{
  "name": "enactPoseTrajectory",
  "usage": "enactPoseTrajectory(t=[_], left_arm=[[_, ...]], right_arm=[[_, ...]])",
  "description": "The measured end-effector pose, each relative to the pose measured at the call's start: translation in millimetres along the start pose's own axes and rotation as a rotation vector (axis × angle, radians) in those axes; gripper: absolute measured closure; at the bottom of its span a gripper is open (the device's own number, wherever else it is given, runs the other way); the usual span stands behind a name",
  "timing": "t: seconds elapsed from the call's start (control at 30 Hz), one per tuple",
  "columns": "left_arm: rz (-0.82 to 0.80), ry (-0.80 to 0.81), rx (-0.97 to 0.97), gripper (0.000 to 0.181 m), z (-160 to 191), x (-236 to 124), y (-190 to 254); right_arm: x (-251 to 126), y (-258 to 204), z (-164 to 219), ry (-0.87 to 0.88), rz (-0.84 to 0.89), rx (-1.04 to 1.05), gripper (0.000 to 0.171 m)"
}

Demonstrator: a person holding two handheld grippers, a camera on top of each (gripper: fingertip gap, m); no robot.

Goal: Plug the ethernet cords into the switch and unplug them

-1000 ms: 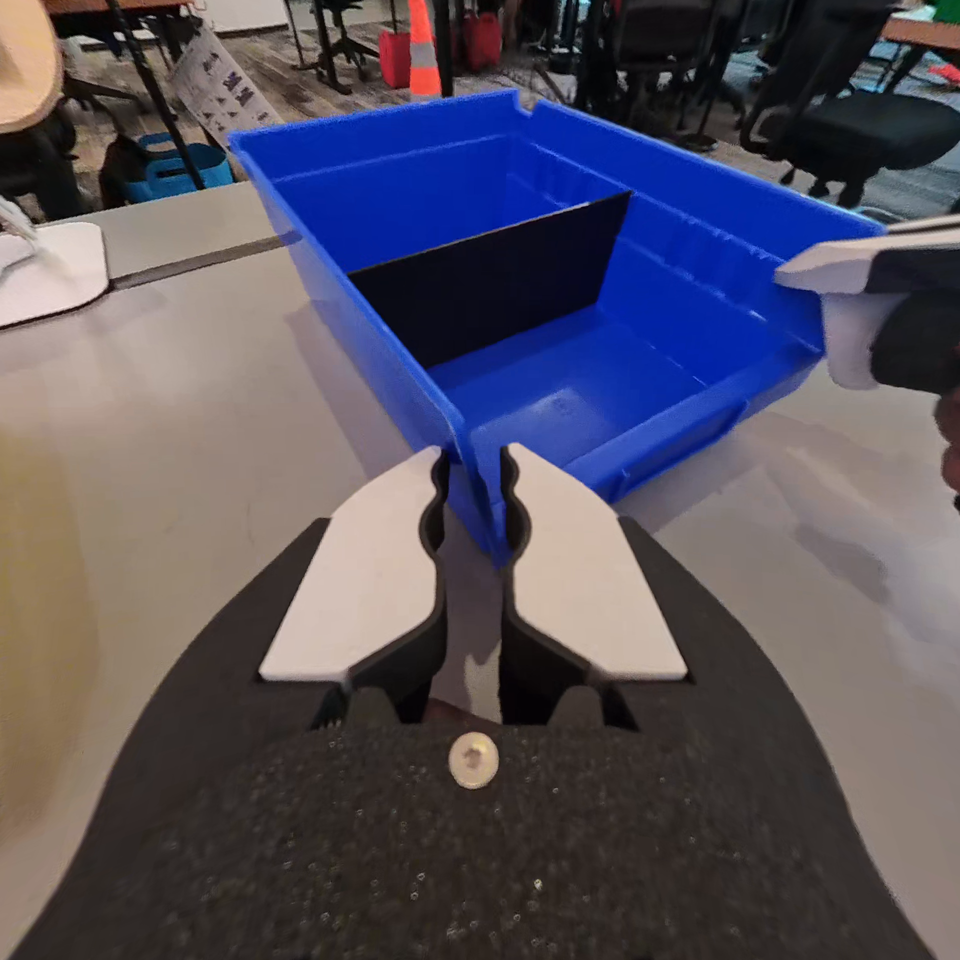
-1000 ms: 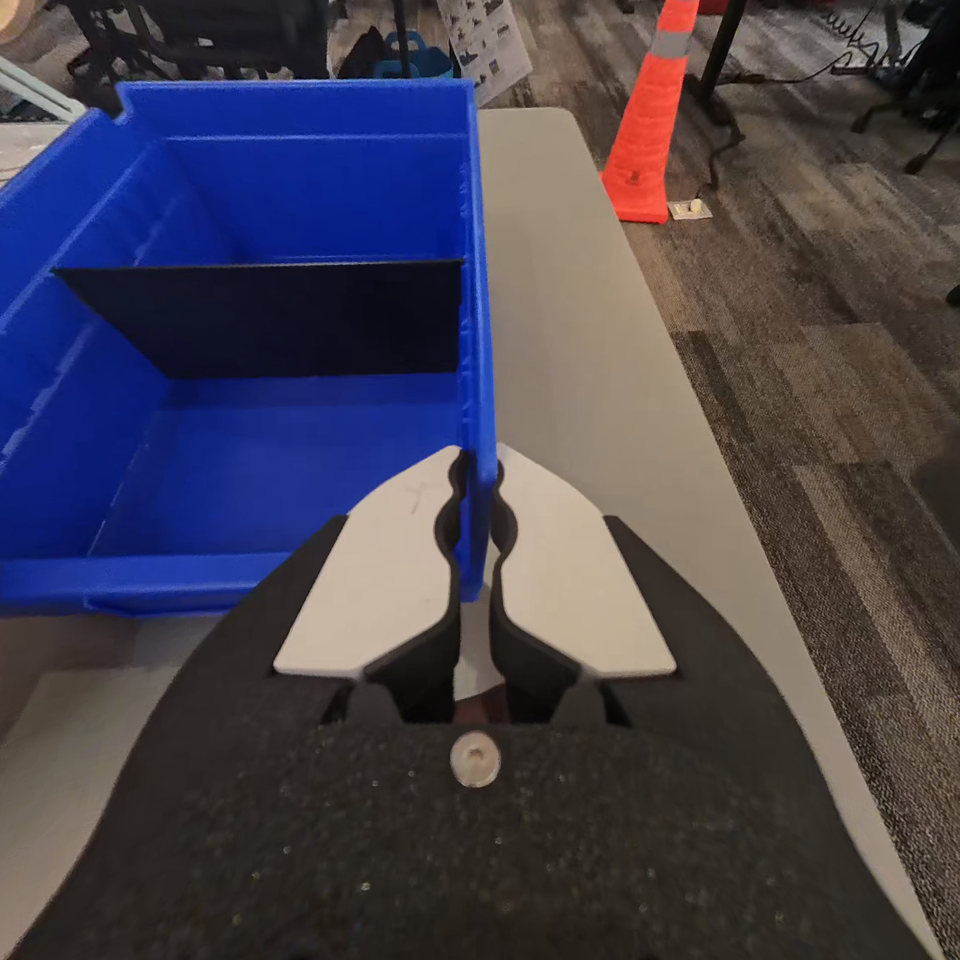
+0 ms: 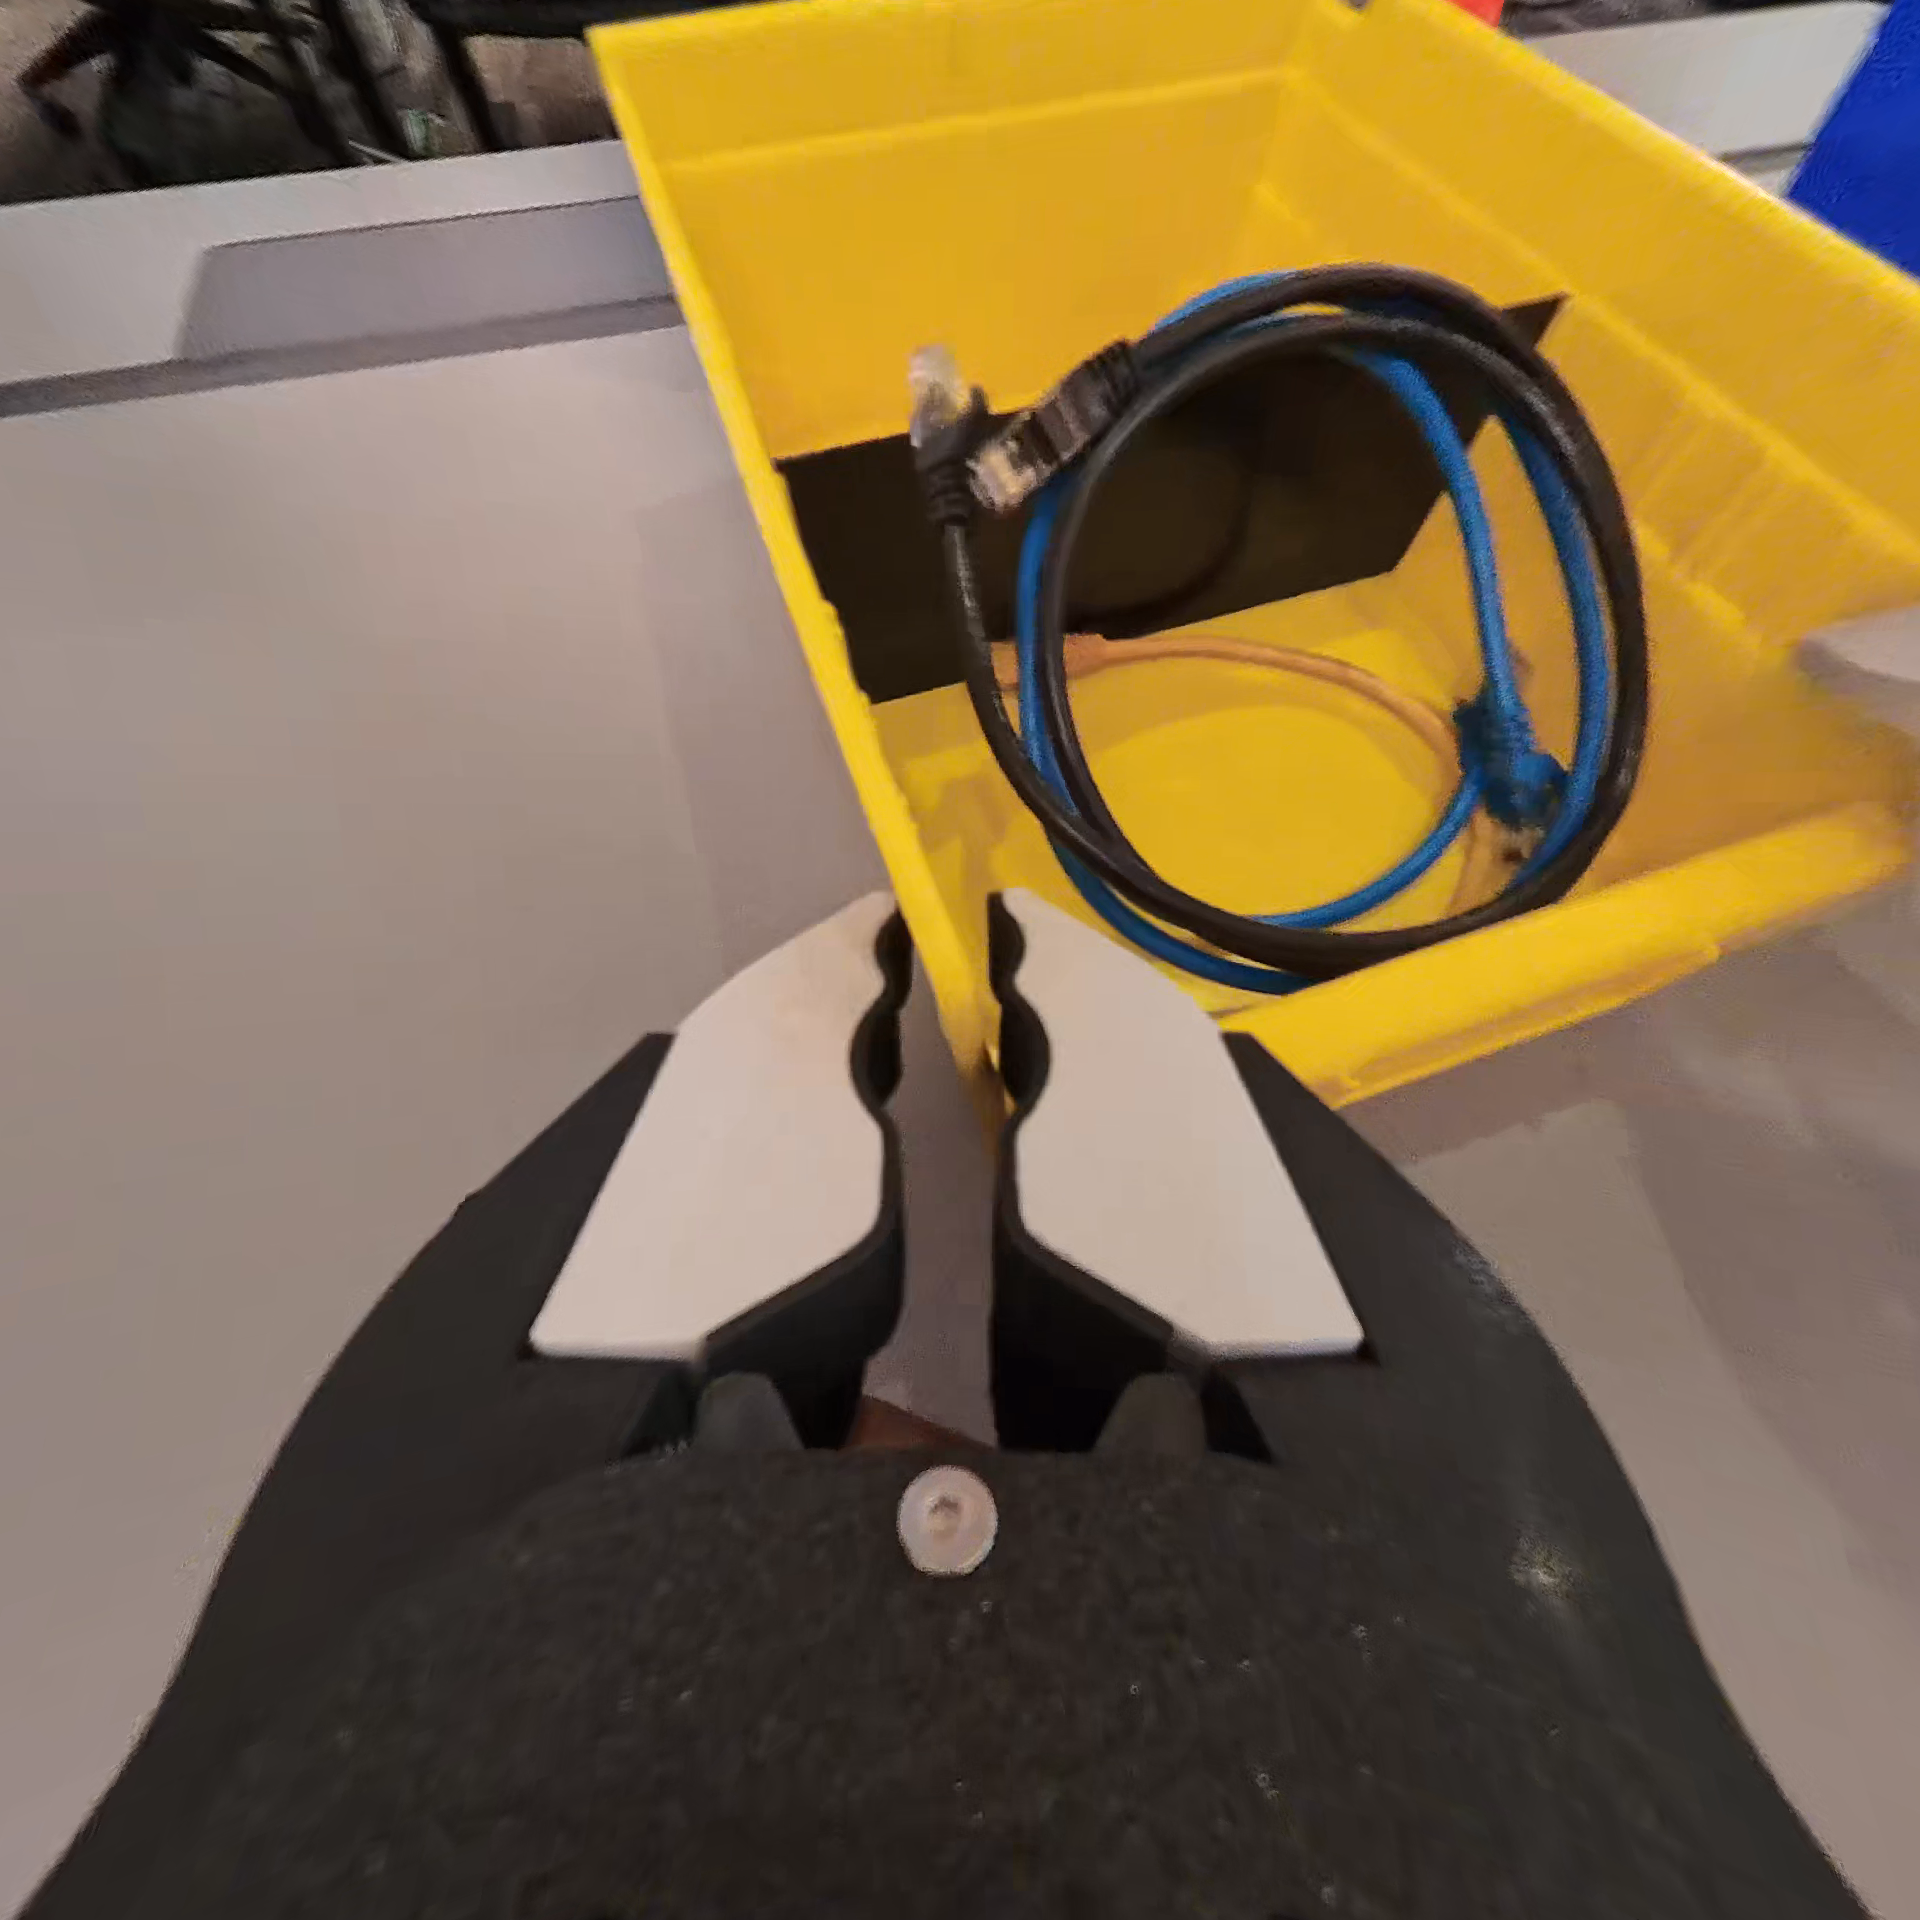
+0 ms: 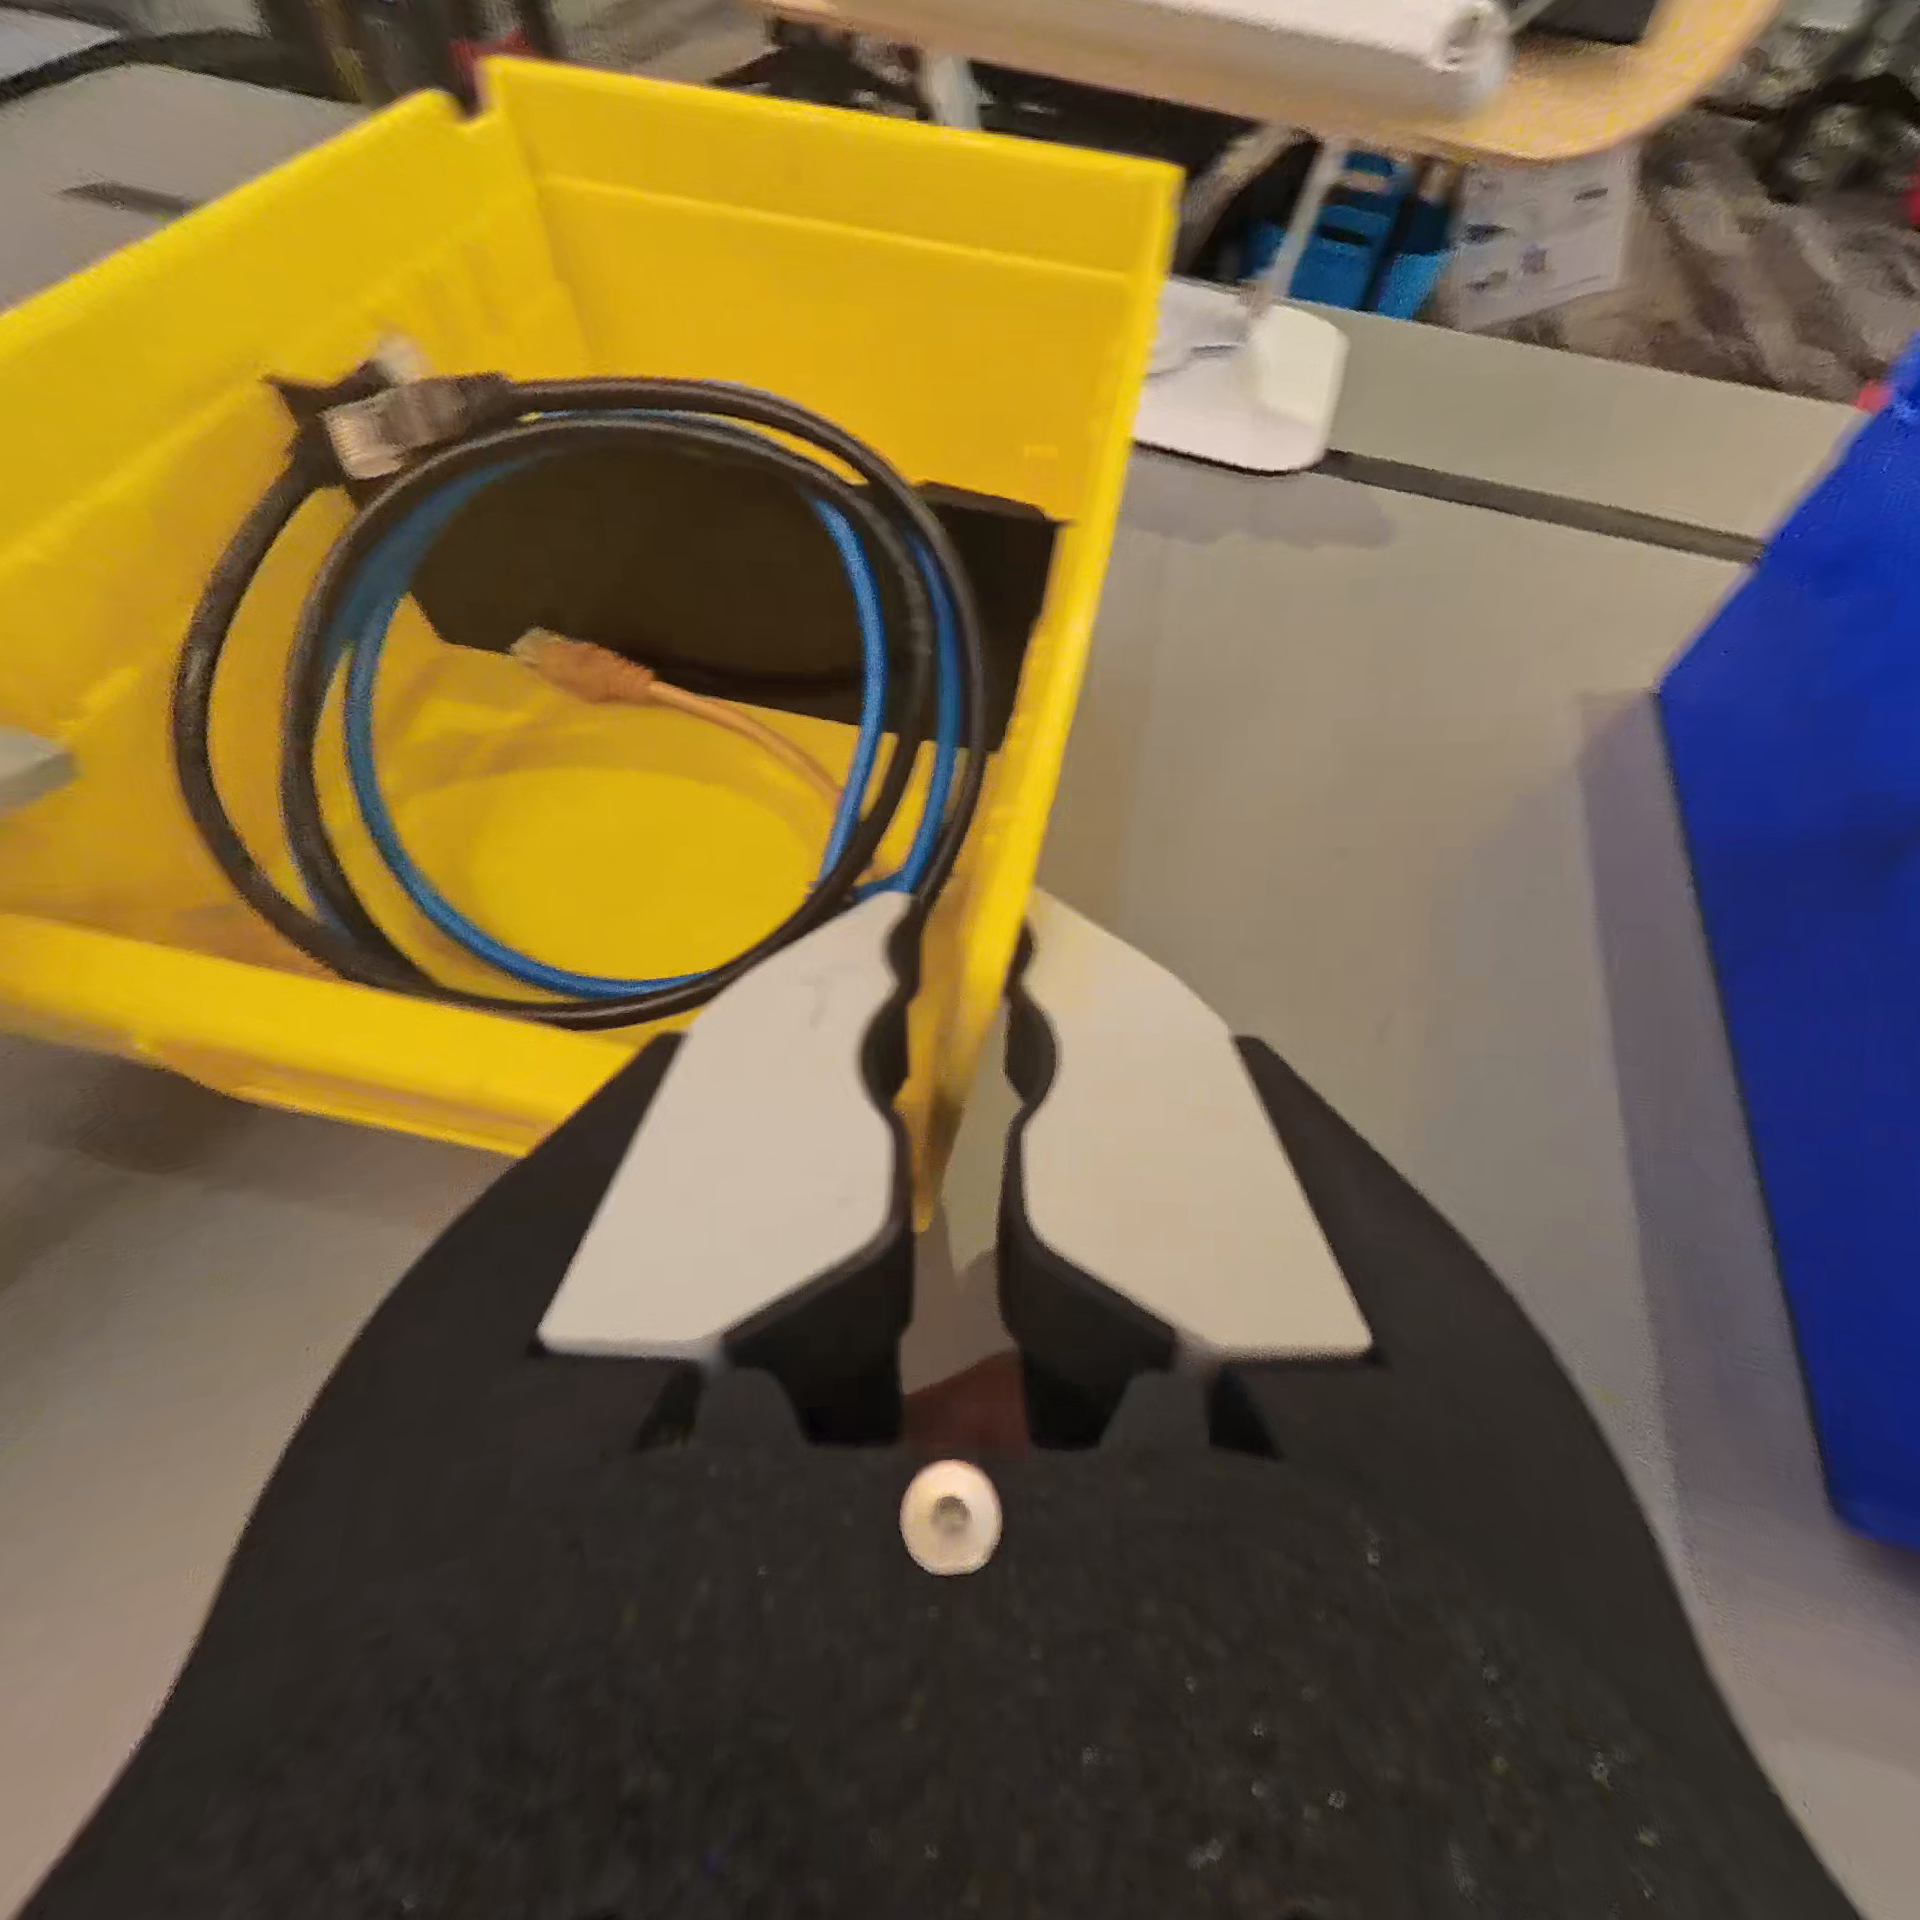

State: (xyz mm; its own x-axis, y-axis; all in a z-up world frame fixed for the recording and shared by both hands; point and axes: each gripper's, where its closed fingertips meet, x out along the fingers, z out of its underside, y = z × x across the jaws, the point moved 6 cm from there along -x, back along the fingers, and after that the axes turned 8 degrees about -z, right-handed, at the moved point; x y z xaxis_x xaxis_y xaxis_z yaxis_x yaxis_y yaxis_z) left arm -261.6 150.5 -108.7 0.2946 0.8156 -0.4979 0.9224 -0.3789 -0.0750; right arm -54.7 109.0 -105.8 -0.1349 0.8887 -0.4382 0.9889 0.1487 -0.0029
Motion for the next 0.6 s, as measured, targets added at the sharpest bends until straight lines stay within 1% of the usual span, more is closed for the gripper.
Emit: enactPoseTrajectory(t=[0.03, 0.1, 0.17, 0.27, 0.47, 0.6], left_arm=[[-0.024, 0.006, 0.003, 0.171, -1.2, 1.6, -2.3], [-0.088, 0.0, 0.013, 0.177, -3.2, 1.5, -6.3], [-0.12, 0.0, 0.004, 0.178, -3.5, -2.4, -12.5], [-0.149, 0.015, -0.01, 0.178, -4.1, -13.5, -31.8], [-0.276, 0.078, -0.037, 0.179, -3.4, -44.6, -91.0], [-0.326, 0.082, -0.073, 0.179, 9.3, -62.3, -144.2]], right_arm=[[0.7, 0.4, -1.0, -0.015, 0.042, 0.013, 0.166], [1.0, -6.6, -2.6, -0.037, 0.09, 0.014, 0.166], [1.8, -16.1, -2.7, -0.041, 0.117, 0.016, 0.166], [6.2, -35.8, -7.3, -0.03, 0.096, 0.035, 0.166], [19.6, -99.2, -30.2, 0.04, 0.077, 0.037, 0.167], [28.3, -154.7, -45.0, 0.078, 0.033, -0.011, 0.167]])
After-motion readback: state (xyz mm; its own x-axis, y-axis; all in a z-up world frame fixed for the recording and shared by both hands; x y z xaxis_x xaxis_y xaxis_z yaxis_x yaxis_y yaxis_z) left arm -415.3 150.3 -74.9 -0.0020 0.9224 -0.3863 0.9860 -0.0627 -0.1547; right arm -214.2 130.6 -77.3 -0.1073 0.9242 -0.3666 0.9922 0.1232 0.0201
